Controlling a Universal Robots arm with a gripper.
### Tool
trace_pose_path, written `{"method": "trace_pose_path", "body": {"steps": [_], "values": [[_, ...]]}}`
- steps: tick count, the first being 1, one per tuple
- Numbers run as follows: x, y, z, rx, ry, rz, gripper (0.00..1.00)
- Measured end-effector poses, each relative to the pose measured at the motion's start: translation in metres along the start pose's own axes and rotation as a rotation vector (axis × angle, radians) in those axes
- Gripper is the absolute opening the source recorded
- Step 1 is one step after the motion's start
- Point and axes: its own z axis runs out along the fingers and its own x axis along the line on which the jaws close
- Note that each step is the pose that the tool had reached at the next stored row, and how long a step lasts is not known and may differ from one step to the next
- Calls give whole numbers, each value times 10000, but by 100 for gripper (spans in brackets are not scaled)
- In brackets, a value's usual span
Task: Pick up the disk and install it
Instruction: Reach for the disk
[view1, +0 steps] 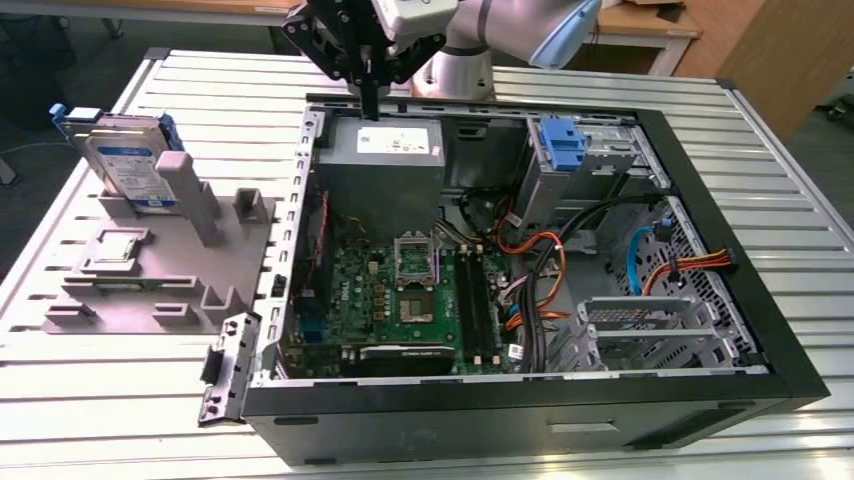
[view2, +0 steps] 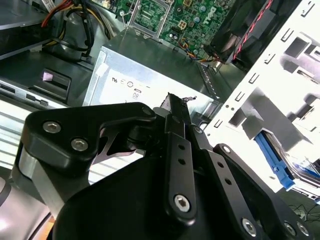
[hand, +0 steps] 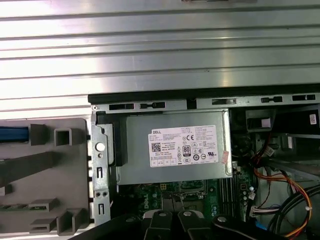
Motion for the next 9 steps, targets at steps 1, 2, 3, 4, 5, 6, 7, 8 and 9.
{"method": "trace_pose_path", "body": {"steps": [1,2,3,4,5,6,7,8,9], "values": [[9,0,-1,1,1,-1,10],[18,-1,0,-1,0,0,10],[27,-2,-1,0,0,-1,10],[36,-2,-1,0,0,-1,10],[47,-3,-1,-1,0,-1,10],[58,-4,-1,0,0,0,10],[70,-5,-2,0,0,0,10],[80,-5,-2,0,0,0,10],[92,-6,-2,0,0,0,10]]}}
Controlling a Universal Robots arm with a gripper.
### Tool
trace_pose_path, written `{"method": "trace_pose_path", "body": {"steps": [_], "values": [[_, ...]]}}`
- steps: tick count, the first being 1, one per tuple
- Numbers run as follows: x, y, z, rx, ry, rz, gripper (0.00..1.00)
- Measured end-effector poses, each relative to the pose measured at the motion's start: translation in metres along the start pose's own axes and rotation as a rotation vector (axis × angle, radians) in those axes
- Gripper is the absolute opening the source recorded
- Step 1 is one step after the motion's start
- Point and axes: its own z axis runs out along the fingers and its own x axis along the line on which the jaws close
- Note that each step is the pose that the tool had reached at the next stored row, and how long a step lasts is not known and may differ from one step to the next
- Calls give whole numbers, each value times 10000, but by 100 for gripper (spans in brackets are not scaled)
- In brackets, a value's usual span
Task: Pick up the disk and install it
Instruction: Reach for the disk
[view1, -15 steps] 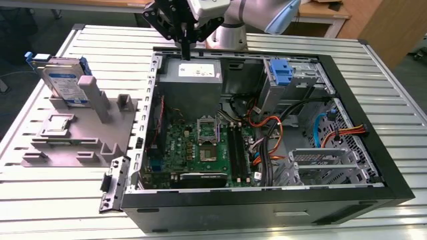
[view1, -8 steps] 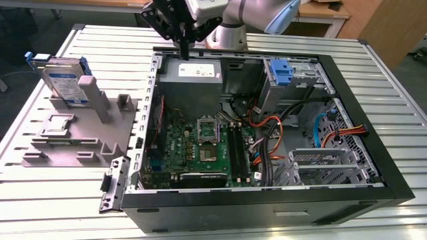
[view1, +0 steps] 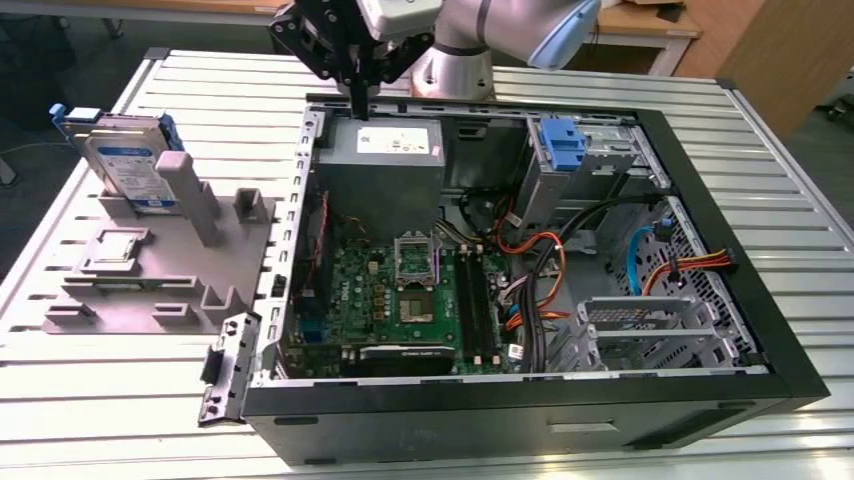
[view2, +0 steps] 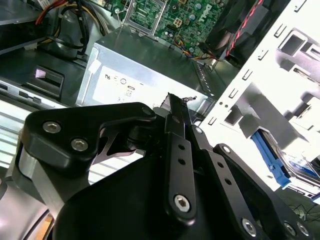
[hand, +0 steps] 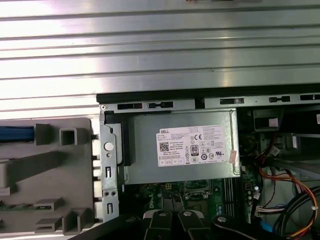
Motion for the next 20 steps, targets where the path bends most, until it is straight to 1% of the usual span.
{"method": "trace_pose_path", "body": {"steps": [12,20], "values": [[168,-13,-4,0,0,0,10],[181,-14,-5,0,0,0,10]]}}
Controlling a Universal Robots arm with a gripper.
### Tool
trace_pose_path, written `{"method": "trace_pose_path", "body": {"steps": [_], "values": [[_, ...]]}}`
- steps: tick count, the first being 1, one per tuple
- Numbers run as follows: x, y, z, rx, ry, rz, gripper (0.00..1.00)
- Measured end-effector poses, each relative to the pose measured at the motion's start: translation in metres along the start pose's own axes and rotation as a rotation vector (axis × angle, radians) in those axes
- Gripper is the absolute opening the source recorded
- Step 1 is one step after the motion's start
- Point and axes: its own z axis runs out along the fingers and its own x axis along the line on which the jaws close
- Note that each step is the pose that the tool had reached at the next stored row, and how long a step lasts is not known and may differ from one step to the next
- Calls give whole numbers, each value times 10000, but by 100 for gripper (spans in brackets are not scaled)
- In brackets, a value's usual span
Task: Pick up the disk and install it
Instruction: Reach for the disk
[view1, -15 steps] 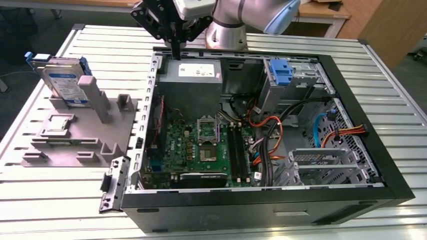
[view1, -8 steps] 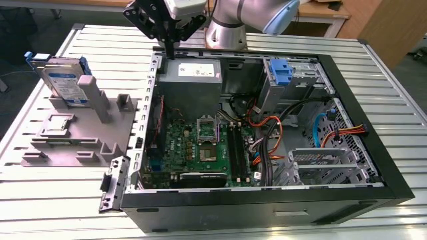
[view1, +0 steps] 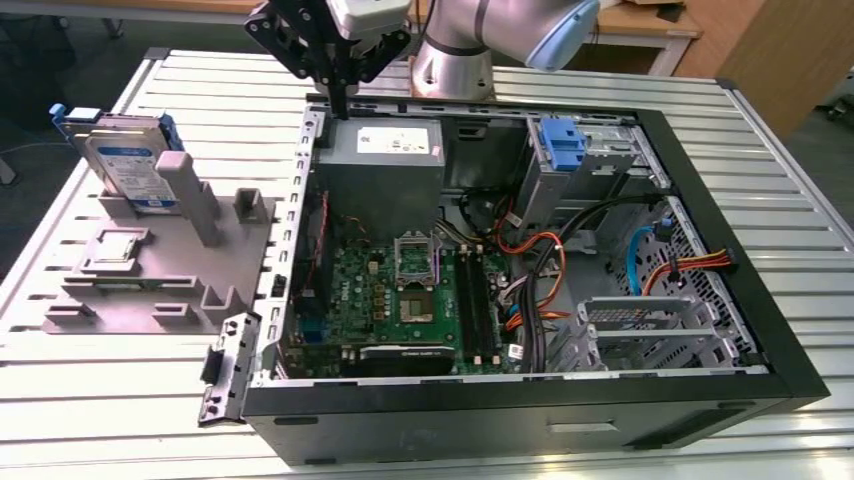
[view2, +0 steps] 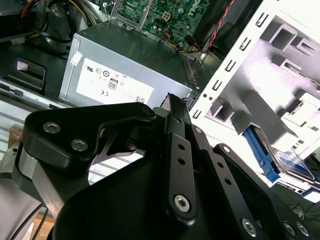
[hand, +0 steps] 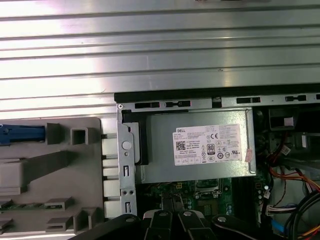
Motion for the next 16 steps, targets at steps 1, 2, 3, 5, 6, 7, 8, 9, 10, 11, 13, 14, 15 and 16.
{"method": "trace_pose_path", "body": {"steps": [1,2,3,5,6,7,8,9,10,11,13,14,15,16], "values": [[4,0,0,-1,0,0,10],[7,-1,0,-1,-1,0,10],[10,-1,0,-1,0,0,10],[17,-1,0,0,0,0,10],[21,-2,0,0,0,0,10],[23,-2,0,-1,-1,-1,10],[25,-2,0,-1,0,-1,10],[29,-2,0,0,0,-1,10],[32,-2,0,0,0,0,10],[34,-2,0,0,1,-1,10],[38,-3,1,-1,-1,-1,10],[41,-3,1,0,0,-1,10],[42,-3,1,0,0,-1,10],[43,-3,1,-1,0,-1,10]]}}
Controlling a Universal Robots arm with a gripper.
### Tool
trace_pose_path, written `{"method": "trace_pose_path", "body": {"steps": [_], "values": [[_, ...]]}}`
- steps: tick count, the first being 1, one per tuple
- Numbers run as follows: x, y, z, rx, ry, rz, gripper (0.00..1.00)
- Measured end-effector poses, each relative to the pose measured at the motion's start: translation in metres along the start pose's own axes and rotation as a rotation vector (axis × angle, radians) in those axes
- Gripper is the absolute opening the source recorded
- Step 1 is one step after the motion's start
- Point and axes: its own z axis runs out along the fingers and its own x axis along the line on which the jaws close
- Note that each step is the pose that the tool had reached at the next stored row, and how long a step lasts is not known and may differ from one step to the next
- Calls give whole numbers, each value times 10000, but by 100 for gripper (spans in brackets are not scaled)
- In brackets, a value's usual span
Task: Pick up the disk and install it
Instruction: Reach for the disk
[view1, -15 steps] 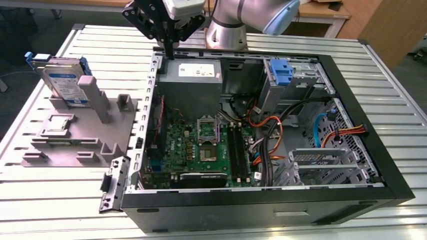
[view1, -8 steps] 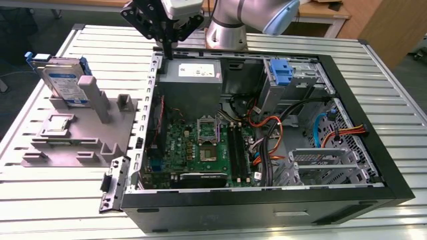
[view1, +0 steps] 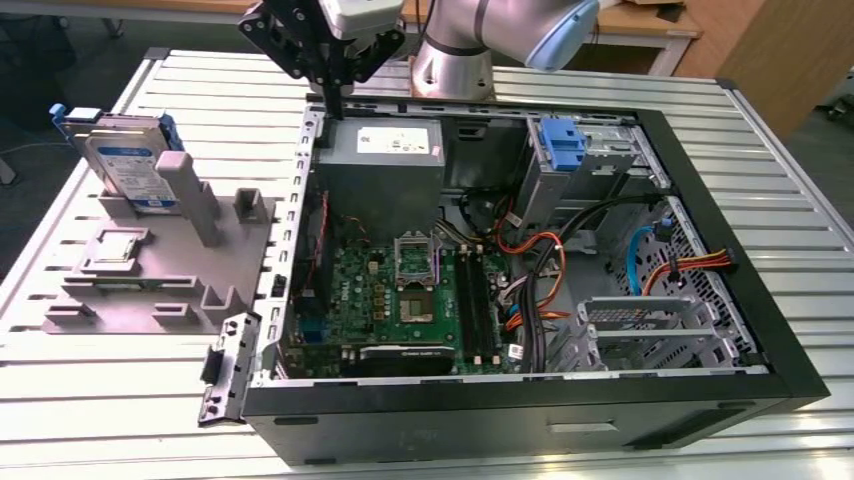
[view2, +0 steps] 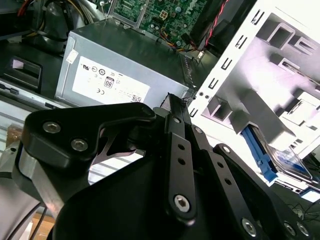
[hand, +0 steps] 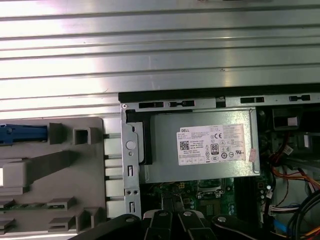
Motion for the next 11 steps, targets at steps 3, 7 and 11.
{"method": "trace_pose_path", "body": {"steps": [3,7,11], "values": [[7,0,0,1,0,1,10],[16,-1,0,0,1,-1,10],[64,10,0,0,0,0,10]]}}
